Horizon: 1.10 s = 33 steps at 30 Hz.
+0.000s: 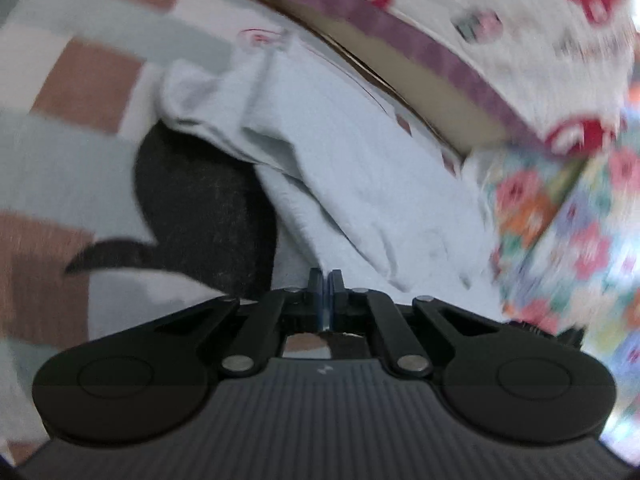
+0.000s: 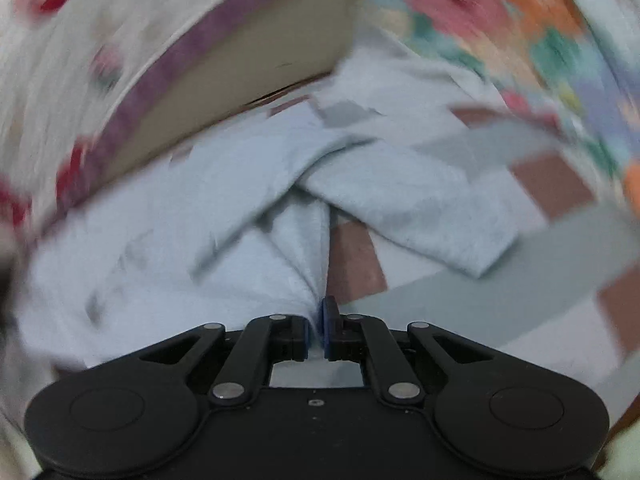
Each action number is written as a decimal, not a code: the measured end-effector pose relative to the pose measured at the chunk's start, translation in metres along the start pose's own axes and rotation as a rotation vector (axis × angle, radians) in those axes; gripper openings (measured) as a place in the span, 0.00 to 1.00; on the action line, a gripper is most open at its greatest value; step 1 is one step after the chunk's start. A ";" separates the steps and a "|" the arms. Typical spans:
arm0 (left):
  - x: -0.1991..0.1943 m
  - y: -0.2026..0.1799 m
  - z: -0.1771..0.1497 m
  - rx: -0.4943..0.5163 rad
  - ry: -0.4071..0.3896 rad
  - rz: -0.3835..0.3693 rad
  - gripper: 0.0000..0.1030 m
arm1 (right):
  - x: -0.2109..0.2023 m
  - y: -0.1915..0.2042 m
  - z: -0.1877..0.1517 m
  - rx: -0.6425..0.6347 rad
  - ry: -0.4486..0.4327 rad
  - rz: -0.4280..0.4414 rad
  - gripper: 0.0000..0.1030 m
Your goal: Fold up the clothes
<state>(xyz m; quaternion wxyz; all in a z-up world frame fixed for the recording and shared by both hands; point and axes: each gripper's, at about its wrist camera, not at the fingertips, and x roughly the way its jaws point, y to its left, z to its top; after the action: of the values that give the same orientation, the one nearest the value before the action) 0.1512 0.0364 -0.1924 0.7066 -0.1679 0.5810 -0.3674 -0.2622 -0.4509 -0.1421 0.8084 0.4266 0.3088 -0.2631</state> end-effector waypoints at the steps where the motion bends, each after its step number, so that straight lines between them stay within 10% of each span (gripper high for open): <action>1: 0.001 0.004 -0.001 -0.013 0.004 0.015 0.01 | 0.001 -0.007 0.002 0.088 0.003 0.027 0.07; 3: 0.004 0.009 -0.004 -0.022 0.013 0.047 0.01 | 0.006 -0.013 0.003 0.109 0.023 -0.017 0.08; 11: 0.022 -0.007 -0.010 0.078 0.048 0.129 0.04 | 0.016 0.036 -0.039 -0.560 -0.005 -0.298 0.08; 17: 0.029 -0.027 -0.018 0.256 0.057 0.243 0.03 | 0.012 0.018 -0.044 -0.539 -0.024 -0.245 0.05; 26: -0.002 -0.051 -0.024 0.372 -0.025 0.629 0.09 | -0.026 0.005 -0.025 -0.365 -0.073 -0.299 0.13; 33: -0.010 -0.054 0.005 0.043 -0.180 0.238 0.31 | 0.014 0.046 0.013 -0.209 -0.009 0.074 0.37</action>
<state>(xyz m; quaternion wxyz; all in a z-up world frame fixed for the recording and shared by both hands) 0.1381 0.0065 -0.1480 0.7977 -0.1148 0.5233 -0.2770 -0.2174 -0.4413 -0.1227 0.8589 0.3501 0.3150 -0.2013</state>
